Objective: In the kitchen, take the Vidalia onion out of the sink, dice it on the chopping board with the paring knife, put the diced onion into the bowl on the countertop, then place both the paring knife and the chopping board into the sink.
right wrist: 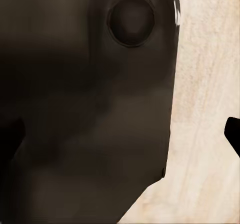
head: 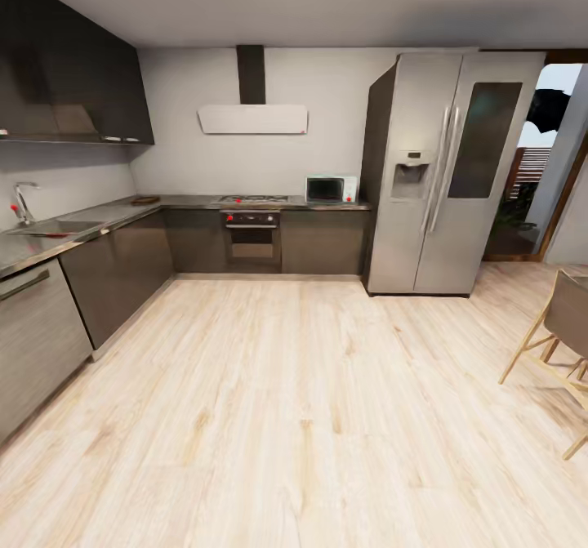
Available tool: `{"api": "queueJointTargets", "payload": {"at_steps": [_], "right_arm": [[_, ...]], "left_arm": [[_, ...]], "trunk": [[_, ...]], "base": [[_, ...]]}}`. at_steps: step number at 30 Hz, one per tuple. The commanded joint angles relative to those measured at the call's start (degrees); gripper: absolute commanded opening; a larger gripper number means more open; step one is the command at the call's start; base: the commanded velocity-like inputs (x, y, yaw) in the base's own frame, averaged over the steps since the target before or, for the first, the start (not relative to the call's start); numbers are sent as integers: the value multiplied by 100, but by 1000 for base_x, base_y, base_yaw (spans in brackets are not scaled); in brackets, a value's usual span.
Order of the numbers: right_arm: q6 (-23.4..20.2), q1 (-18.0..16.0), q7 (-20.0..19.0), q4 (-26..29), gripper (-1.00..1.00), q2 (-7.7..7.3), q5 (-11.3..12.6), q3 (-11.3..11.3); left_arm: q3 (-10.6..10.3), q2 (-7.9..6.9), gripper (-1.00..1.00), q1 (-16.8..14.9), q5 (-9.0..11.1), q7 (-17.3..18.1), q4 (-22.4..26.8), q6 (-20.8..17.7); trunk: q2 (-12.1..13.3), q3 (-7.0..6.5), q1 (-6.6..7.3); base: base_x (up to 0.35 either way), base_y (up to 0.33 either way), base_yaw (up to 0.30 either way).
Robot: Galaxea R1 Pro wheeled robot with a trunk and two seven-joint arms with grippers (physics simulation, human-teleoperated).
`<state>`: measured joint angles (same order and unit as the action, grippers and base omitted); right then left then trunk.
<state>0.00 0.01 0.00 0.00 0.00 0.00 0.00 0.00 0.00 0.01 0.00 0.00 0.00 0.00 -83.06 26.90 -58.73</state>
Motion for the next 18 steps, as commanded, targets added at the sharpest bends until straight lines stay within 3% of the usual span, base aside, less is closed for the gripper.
{"api": "queueJointTargets", "payload": {"at_steps": [1, 4, 10, 18], "right_arm": [[0, -1, 0, 0, 100, 0, 0, 0], [65, -14, -23, 40, 100, -98, -41, -30], [176, -16, -13, 72, 100, -290, -20, -15], [432, -14, 8, 79, 100, -299, -26, -14]], "left_arm": [[0, 0, 100, -1, 0, 0, 0, 0], [-1, 98, 100, -9, 0, 41, 92, 5], [-20, 66, 100, -9, -2, 9, 223, 33], [-6, 62, 100, -9, 0, -3, 375, 35]], "trunk": [[-2, 3, 0], [-2, 3, 0], [-2, 3, 0], [-2, 7, 0]], "base": [[0, 0, 0], [0, 0, 0], [0, 0, 0], [0, 0, 211]]}}
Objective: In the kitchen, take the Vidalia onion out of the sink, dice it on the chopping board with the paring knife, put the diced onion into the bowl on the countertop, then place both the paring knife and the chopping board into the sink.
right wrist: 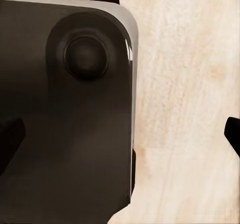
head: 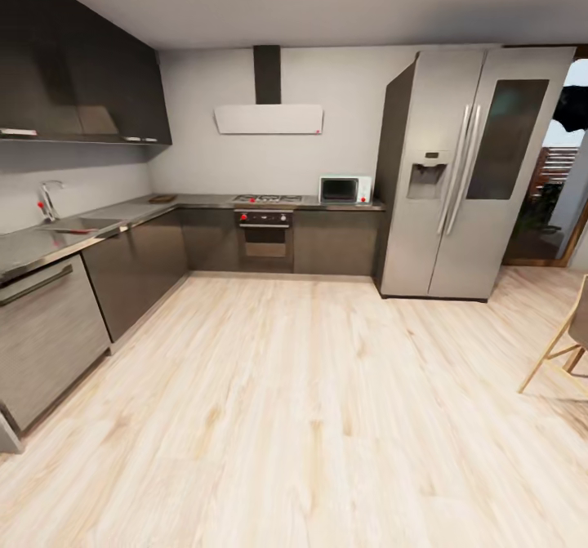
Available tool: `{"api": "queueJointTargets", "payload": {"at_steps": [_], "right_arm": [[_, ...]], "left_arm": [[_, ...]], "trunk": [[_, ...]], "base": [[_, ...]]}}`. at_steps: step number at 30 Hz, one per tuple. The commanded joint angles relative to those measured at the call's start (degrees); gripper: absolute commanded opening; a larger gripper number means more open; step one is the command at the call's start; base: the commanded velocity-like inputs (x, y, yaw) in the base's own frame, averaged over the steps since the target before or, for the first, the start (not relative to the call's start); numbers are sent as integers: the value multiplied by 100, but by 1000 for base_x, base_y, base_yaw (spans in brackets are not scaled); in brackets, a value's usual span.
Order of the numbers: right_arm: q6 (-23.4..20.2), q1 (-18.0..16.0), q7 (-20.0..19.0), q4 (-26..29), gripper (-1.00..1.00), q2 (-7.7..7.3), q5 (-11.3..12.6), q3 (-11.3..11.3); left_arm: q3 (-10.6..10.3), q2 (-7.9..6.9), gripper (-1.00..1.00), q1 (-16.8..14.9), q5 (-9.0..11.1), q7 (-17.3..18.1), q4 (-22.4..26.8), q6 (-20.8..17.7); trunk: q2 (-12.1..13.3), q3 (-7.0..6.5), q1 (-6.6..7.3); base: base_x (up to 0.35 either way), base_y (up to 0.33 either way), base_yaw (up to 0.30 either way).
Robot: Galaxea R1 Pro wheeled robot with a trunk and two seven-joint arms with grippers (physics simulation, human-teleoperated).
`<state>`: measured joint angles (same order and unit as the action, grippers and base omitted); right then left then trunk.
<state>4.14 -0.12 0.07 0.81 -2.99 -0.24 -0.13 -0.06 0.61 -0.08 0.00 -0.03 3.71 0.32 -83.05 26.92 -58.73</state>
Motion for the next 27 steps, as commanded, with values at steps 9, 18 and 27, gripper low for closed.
{"api": "queueJointTargets", "payload": {"at_steps": [9, 18, 27], "right_arm": [[191, -3, 10, -2, 100, 0, -7, -18], [272, 3, 10, -2, 100, 0, -6, -19], [272, 1, 19, -2, 100, 8, -3, -13]], "left_arm": [[11, 65, 100, -1, 0, 10, 23, 3], [0, 126, 100, -1, 0, 23, 24, 3], [4, 99, 100, -1, 0, -15, 24, 3]], "trunk": [[-2, 38, 0], [-2, 85, 0], [-2, 88, 0]], "base": [[0, 0, 269], [0, 0, 236], [217, -137, 286]]}}
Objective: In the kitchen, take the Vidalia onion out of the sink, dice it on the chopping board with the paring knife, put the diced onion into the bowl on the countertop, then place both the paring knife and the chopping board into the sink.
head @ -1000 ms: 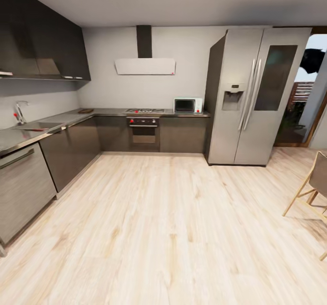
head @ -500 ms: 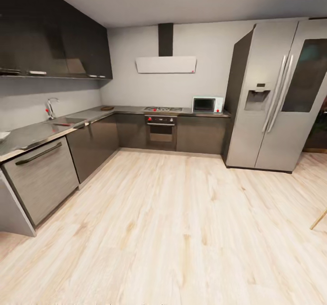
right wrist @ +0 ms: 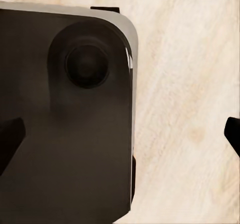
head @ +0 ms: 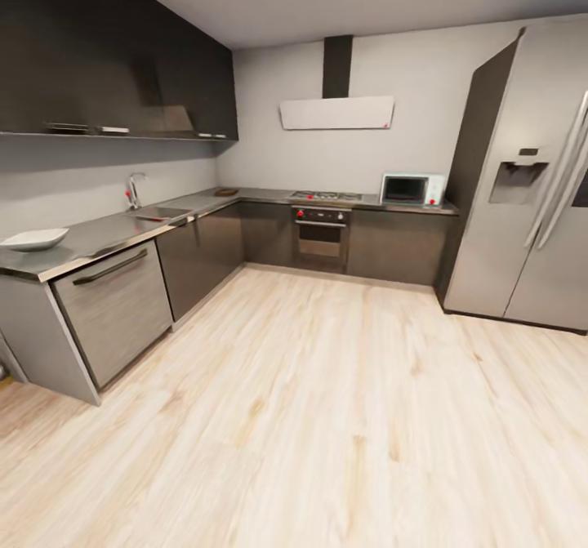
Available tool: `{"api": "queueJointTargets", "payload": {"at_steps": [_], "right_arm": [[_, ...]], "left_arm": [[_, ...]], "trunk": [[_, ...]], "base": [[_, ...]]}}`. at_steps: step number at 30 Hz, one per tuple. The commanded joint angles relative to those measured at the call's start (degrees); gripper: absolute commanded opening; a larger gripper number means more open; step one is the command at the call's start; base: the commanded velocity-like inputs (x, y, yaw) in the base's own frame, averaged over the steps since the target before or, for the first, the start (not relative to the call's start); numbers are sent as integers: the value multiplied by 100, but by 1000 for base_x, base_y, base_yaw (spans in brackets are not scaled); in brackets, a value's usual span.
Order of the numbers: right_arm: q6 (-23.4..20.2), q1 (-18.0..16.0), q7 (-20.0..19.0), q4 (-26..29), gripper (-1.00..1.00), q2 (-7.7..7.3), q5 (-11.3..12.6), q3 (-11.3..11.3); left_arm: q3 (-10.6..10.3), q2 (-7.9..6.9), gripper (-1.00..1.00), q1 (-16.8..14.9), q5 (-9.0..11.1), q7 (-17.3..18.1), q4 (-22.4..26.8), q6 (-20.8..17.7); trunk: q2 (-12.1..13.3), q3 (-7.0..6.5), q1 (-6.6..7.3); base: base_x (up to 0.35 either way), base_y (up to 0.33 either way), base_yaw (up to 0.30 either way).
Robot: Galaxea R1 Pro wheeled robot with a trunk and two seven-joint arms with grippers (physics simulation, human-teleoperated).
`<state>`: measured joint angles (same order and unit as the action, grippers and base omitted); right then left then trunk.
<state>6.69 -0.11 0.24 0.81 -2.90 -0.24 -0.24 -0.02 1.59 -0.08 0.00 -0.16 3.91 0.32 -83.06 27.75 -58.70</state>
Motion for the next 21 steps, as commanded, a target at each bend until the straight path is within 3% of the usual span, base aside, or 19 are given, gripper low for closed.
{"api": "queueJointTargets", "payload": {"at_steps": [1, 21], "right_arm": [[16, -2, 2, -1, 100, 0, -2, -2], [17, -1, 2, -6, 100, 3, -3, -2]], "left_arm": [[-2, 2, 100, -1, 0, -2, 4, 3], [2, 8, 100, -1, 0, -2, 4, 3]], "trunk": [[-2, 5, -3], [-2, 5, -3]], "base": [[294, -195, 293], [304, -173, 293]]}}
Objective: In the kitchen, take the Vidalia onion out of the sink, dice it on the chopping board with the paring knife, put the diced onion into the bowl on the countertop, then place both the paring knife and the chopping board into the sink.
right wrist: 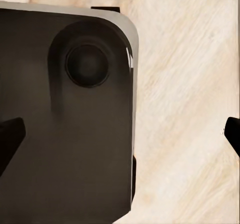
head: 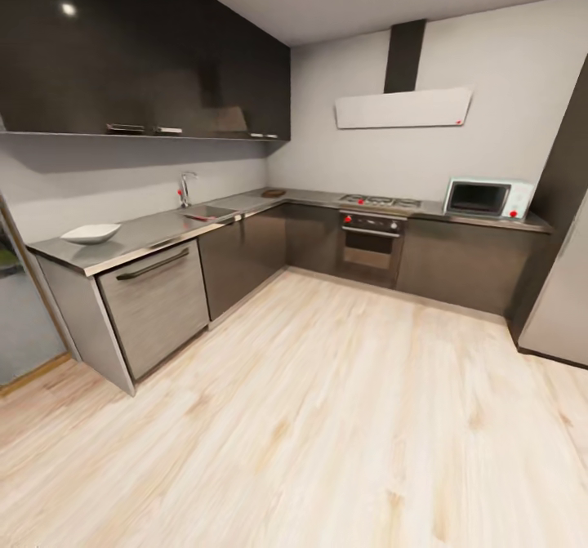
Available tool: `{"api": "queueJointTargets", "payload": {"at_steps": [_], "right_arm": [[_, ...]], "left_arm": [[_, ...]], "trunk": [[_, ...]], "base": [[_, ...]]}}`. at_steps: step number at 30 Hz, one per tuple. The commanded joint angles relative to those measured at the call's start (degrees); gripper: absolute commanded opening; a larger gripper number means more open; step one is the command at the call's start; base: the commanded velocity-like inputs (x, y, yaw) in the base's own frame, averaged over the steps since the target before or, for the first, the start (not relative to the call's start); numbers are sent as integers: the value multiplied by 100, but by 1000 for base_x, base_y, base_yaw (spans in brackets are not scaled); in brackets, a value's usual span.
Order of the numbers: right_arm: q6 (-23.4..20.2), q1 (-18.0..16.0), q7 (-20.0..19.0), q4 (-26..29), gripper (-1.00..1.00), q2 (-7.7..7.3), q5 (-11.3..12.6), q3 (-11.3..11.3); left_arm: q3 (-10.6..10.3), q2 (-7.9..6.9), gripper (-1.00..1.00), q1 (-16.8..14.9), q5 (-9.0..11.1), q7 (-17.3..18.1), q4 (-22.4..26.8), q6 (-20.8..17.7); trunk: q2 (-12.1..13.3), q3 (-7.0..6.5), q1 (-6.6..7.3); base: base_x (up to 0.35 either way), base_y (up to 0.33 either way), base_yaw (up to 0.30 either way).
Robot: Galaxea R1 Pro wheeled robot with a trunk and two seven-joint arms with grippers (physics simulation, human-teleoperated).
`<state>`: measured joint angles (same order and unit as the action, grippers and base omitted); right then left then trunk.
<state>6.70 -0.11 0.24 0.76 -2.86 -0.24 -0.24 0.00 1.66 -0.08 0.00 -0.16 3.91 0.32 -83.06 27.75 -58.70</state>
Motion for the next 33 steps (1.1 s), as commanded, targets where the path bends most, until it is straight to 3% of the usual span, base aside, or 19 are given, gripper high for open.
{"api": "queueJointTargets", "payload": {"at_steps": [1, 33], "right_arm": [[18, 0, 2, -2, 100, 1, -2, -2], [24, -2, -6, -6, 100, 13, 7, -2]], "left_arm": [[0, 1, 100, -1, 0, -2, 4, 3], [0, 27, 100, -1, 0, -2, -5, 3]], "trunk": [[-2, 5, -3], [-2, 5, -3]], "base": [[328, -106, 293], [334, -123, 293]]}}
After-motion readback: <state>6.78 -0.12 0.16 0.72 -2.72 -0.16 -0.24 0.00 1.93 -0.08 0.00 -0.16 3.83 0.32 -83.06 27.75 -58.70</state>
